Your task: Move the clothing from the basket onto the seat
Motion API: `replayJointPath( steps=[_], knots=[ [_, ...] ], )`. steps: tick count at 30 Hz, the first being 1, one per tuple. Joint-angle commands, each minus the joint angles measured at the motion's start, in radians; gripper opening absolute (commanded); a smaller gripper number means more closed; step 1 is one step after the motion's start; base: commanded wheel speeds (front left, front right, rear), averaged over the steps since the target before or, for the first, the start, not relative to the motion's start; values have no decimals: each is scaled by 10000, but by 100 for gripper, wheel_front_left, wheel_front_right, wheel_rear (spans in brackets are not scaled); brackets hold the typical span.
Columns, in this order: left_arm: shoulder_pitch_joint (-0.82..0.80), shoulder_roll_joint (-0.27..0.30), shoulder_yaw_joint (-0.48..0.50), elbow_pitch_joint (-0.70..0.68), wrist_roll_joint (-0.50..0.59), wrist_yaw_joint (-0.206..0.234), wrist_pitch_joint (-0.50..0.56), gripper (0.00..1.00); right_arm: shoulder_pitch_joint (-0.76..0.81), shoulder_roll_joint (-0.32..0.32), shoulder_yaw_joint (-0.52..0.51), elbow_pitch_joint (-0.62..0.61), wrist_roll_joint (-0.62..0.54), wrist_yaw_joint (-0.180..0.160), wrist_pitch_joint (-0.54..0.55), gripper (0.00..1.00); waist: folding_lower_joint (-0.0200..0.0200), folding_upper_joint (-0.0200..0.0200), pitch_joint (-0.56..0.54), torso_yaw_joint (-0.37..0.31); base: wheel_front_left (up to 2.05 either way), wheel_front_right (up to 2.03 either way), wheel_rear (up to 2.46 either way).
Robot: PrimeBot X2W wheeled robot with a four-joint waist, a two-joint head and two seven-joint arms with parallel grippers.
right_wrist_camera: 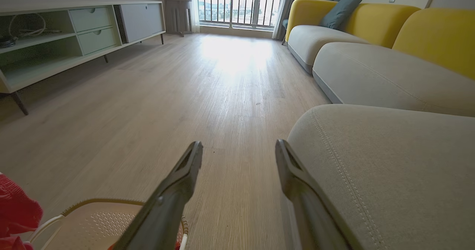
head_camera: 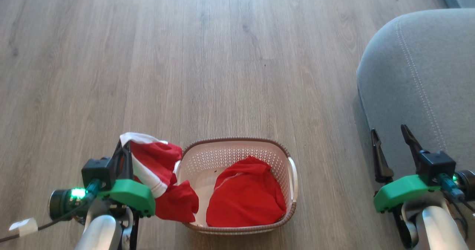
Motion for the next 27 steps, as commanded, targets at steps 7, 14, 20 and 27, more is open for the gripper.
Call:
replayJointPath(
  steps=[7, 14, 20, 27],
  knots=[
    [-98, 235, 460, -607, 191, -520, -137, 0, -16, -122, 352, -213, -162, -2, -67, 100, 2, -1, -242, 46, 0, 0, 0],
    [64, 250, 734, -827, 316, -1322, -137, 0, 75, -87, 461, -170, -153, -2, -67, 100, 2, -1, -354, 121, 0, 0, 0],
    [130, 139, 961, -778, 423, -1625, -137, 0, 85, -95, 493, -139, -149, -2, -67, 100, 2, -1, -432, 159, 0, 0, 0],
    [148, -10, 1235, -614, 634, -1904, -137, 0, 60, -95, 555, -105, -131, -2, -67, 100, 2, -1, -457, 143, 0, 0, 0]
  ],
)
